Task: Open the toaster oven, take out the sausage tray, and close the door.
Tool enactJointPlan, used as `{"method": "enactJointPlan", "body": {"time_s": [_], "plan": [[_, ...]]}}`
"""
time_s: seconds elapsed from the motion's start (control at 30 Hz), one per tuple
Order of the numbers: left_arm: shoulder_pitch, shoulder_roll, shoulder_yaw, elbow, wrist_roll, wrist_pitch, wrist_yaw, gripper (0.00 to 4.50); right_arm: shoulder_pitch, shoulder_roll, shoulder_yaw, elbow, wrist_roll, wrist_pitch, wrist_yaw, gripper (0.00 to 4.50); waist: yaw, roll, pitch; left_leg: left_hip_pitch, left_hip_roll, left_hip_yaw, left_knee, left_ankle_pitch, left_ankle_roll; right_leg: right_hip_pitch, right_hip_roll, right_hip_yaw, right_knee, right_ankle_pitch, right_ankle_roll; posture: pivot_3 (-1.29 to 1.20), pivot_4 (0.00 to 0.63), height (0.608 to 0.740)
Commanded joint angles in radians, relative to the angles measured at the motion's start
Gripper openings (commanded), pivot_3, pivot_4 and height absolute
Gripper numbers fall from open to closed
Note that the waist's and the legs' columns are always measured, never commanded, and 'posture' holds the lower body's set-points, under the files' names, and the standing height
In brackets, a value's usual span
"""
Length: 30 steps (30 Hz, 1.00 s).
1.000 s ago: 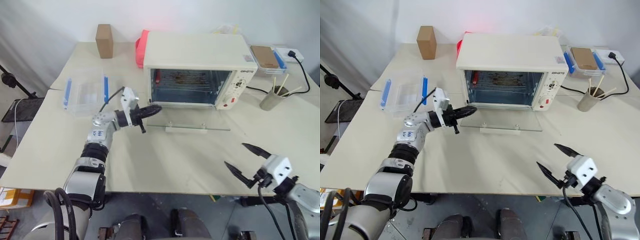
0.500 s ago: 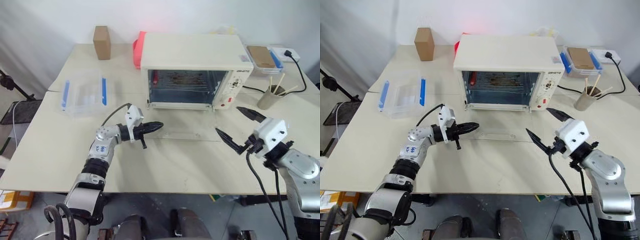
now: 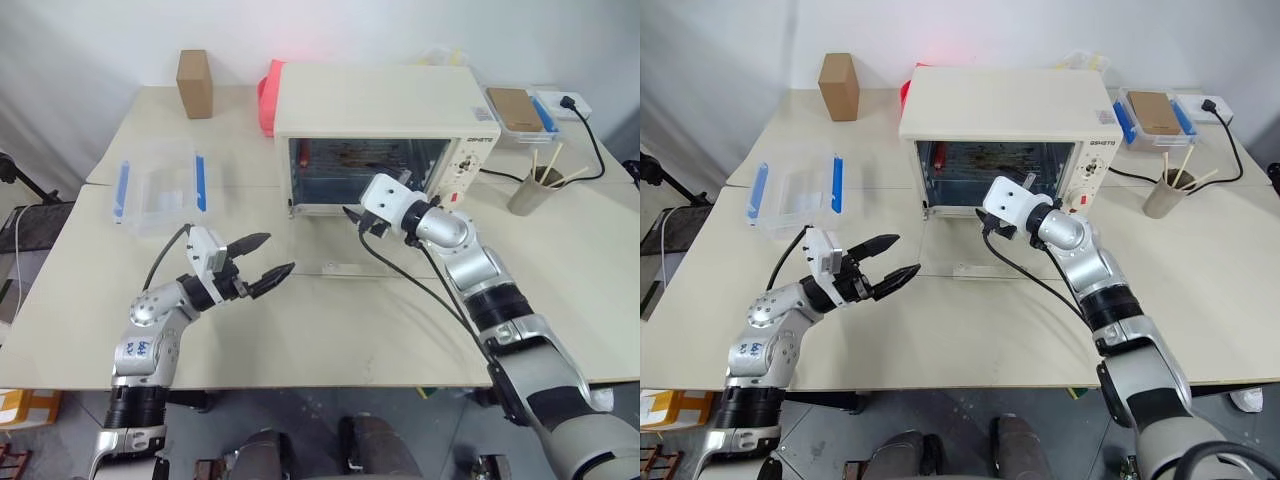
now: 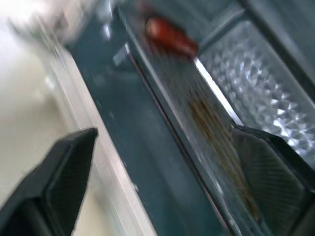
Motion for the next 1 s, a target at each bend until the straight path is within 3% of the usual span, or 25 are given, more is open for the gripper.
{"method": "enactJointPlan", "body": {"time_s": [0.03,0.23,0.53,0.7,0.83,1.0], "plan": [[0.016,0.008,0.034,-0.093,-0.041,0.032,0.055,4.43,-0.102,0.018,0.026,0.122,-0.078,-0.076,-0.120,4.50,-0.002,0.000,0.000,0.000,0.000,0.000,0.000,0.000,0.000,-0.001,0.000,0.000,0.000,0.000,0.000,0.00,0.150,0.740],[0.000,-0.003,0.017,-0.100,-0.047,0.048,0.087,4.43,-0.215,0.066,0.070,0.338,-0.162,-0.056,-0.242,4.50,-0.004,0.000,0.000,0.000,0.001,0.000,0.000,0.001,-0.001,-0.001,0.001,0.000,-0.002,0.000,0.000,0.00,0.150,0.740],[-0.202,0.006,-0.031,0.088,-0.035,0.043,0.013,4.50,-0.252,0.082,0.086,0.430,-0.195,-0.061,-0.287,1.78,-0.004,0.000,0.000,-0.005,0.000,-0.001,0.000,0.001,-0.001,-0.003,0.001,-0.002,0.001,0.000,0.000,0.00,0.150,0.740],[-0.395,-0.014,-0.061,0.310,-0.006,0.004,-0.037,4.50,-0.262,0.075,0.090,0.420,-0.203,-0.067,-0.306,0.14,-0.006,0.000,0.000,-0.006,0.001,-0.001,0.000,0.002,-0.003,-0.005,0.002,-0.002,0.003,0.000,0.000,0.00,0.150,0.740],[-0.572,-0.040,-0.052,0.528,0.007,-0.064,-0.075,4.50,-0.264,0.060,0.090,0.386,-0.222,-0.077,-0.323,0.04,-0.004,0.000,0.000,-0.008,0.001,-0.002,0.002,0.002,-0.002,-0.006,0.002,-0.003,0.003,0.000,0.000,0.00,0.150,0.740],[-0.688,-0.049,-0.031,0.702,0.015,-0.134,-0.107,4.50,-0.247,0.048,0.085,0.326,-0.228,-0.097,-0.309,0.04,-0.008,0.000,0.000,-0.011,0.001,-0.001,0.000,0.002,-0.003,-0.012,0.002,-0.002,0.006,0.000,0.000,0.00,0.150,0.740]]}}
